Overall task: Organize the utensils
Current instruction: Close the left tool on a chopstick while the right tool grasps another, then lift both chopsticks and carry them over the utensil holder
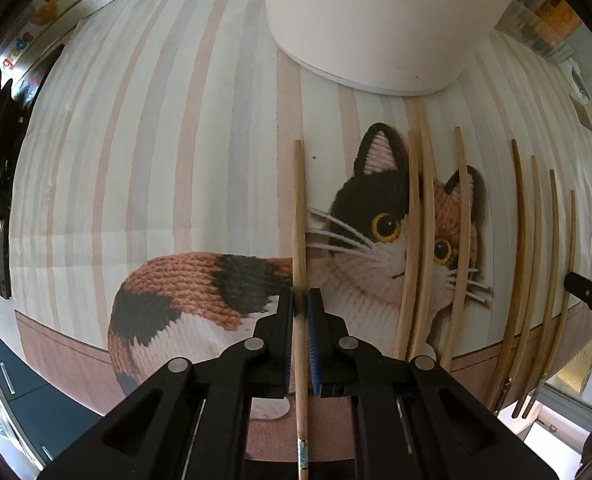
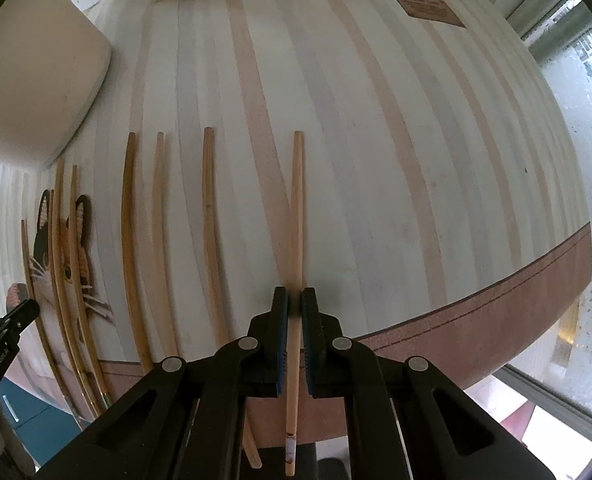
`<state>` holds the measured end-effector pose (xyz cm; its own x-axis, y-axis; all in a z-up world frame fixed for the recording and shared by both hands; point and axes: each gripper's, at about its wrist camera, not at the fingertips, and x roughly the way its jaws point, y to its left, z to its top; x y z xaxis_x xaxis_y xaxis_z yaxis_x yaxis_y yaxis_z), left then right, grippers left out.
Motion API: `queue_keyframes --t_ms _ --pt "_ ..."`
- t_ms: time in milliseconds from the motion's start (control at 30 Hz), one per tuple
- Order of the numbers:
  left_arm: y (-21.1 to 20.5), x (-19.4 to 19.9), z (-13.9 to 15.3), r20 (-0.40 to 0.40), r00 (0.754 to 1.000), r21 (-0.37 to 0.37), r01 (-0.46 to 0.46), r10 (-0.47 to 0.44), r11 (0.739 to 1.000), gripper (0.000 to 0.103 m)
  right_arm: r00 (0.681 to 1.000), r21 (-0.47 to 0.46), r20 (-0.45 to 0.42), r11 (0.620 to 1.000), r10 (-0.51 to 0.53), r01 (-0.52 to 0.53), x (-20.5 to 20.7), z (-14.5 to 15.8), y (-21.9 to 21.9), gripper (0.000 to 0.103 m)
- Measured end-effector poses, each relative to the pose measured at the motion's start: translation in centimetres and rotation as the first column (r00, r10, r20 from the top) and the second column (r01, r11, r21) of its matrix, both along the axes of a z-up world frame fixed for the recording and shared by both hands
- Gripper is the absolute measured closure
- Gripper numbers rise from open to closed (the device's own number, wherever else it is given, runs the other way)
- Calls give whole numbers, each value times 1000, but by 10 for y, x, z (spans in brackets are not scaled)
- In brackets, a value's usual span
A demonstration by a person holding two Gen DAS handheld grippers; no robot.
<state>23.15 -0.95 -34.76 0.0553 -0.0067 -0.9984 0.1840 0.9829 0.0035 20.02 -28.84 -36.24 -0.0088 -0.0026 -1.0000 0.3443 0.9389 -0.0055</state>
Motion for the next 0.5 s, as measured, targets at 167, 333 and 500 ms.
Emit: queue_keyframes --t_ms 167,333,500 --pt "1 9 0 -6 1000 -4 3 -3 1000 97 999 -42 -22 998 36 -37 26 -3 25 95" --pt "-3 13 0 -4 1000 8 18 -18 1000 98 999 -47 -26 998 47 -48 40 -3 42 94" --pt "-7 10 3 29 1000 25 5 -6 1000 99 1000 -37 -3 999 19 -19 42 -6 32 96"
